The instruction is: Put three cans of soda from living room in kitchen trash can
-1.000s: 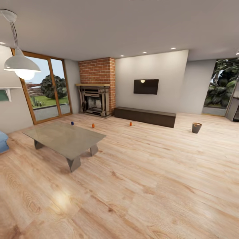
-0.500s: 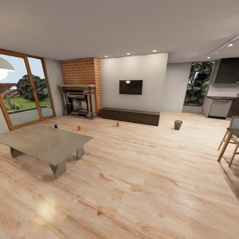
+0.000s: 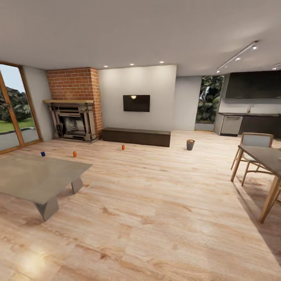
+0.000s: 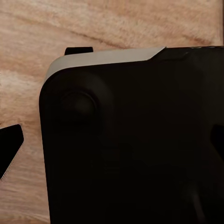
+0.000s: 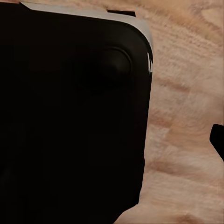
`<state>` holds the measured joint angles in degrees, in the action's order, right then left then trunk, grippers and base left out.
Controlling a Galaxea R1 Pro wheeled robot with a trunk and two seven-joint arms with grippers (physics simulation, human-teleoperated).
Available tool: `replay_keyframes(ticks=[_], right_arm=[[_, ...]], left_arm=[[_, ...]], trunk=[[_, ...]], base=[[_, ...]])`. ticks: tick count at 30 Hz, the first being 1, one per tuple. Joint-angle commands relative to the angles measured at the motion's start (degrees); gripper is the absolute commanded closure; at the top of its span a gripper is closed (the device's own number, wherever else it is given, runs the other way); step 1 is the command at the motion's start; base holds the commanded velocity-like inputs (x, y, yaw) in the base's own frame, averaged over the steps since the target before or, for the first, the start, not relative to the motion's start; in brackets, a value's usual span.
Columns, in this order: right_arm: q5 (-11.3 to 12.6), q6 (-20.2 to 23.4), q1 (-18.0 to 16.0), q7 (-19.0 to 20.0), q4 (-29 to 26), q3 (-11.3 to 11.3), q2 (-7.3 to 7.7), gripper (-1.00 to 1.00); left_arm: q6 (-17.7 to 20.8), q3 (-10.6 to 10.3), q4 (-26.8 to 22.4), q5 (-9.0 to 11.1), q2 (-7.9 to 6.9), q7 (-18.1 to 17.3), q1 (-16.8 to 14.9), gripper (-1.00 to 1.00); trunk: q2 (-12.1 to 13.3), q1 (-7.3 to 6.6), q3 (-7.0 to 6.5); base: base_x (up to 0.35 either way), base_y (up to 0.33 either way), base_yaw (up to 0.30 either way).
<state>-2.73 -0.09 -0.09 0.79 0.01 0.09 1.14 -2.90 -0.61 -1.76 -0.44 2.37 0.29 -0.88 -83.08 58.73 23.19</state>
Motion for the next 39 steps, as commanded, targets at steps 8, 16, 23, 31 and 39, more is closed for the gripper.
replay_keyframes(ticks=[8,16,23,31,39], right_arm=[[0.0,0.0,0.0,0.0,0.05,0.0,0.07,-1.0],[0.0,0.0,0.0,0.0,0.03,0.0,0.08,-1.0],[0.0,0.0,0.0,0.0,0.07,0.0,0.02,-1.0],[0.0,0.0,0.0,0.0,0.07,0.0,0.0,-1.0],[-0.08,0.0,0.0,-0.07,0.05,0.0,-0.08,-1.0]], left_arm=[[0.01,0.0,0.0,0.0,0.03,-0.1,0.0,-1.0],[0.0,0.0,0.0,0.07,0.08,-0.19,0.0,-1.0],[0.0,0.05,0.0,0.09,0.03,-0.2,0.0,-1.0],[0.0,0.08,0.0,0.09,0.07,-0.2,0.0,-1.0],[0.0,0.07,0.0,0.09,0.08,-0.2,0.0,-1.0]], trunk=[[0.0,0.0,-0.18],[0.0,0.0,-0.38],[0.0,0.0,-0.56],[0.0,0.0,-0.78],[0.0,0.0,-0.82]], base=[[0.0,0.0,-0.285],[0.0,0.0,-0.285],[0.0,0.0,-0.285],[0.0,0.0,-0.268],[0.127,0.083,-0.051]])
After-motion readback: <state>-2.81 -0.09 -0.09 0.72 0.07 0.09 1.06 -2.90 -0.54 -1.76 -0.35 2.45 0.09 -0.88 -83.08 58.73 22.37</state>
